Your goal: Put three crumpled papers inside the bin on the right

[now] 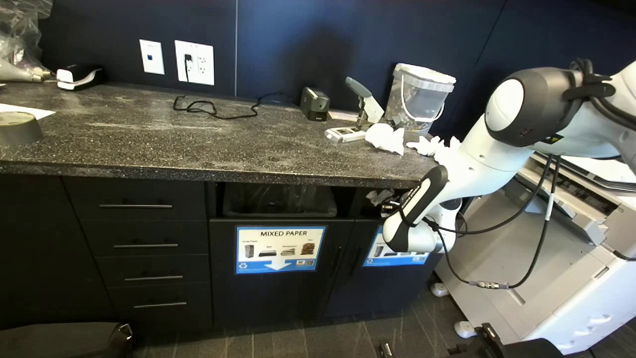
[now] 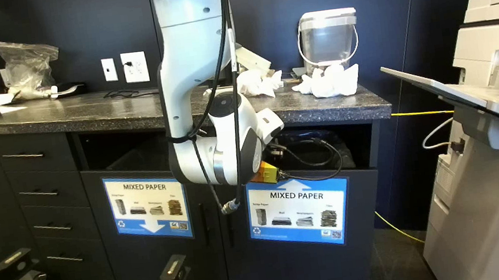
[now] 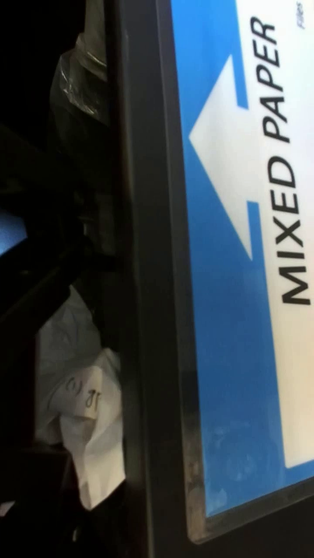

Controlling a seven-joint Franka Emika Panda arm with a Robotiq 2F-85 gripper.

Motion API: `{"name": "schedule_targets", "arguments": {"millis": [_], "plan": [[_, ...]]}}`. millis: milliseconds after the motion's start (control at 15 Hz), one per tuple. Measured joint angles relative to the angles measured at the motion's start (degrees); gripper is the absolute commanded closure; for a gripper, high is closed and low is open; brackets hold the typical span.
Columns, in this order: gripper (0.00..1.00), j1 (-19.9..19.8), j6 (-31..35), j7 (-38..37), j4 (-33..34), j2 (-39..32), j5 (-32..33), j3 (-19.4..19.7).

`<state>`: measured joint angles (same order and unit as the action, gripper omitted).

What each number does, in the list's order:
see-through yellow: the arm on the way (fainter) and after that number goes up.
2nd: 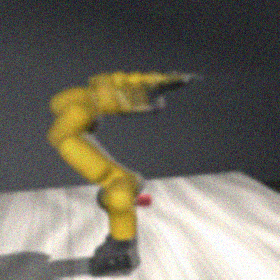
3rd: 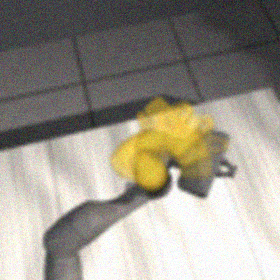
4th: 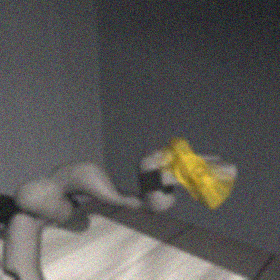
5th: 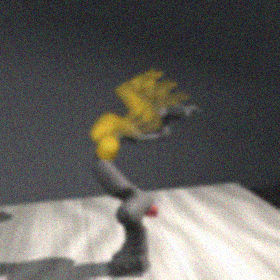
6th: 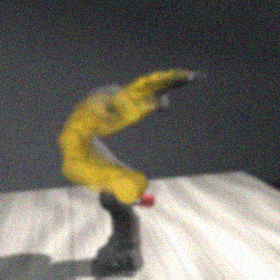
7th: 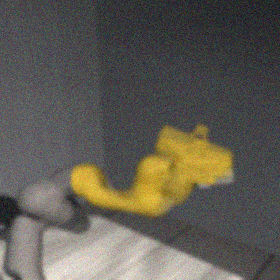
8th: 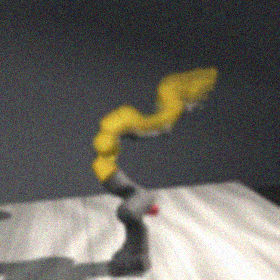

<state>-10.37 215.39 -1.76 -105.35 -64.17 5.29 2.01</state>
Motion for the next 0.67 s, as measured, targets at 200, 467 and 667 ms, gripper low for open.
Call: {"name": "schedule_targets", "arguments": {"millis": [200,467,667], "plan": [[0.00,-0.04,0.06,0.00,0.01,-0.02,-0.01,0.00],[0.00,-3.88,1.64,-1.16,-0.19,-0.03,7.68,-3.26],[0.00,-6.69,2.23,-1.44,-0.19,-0.02,11.89,-5.11]]}}
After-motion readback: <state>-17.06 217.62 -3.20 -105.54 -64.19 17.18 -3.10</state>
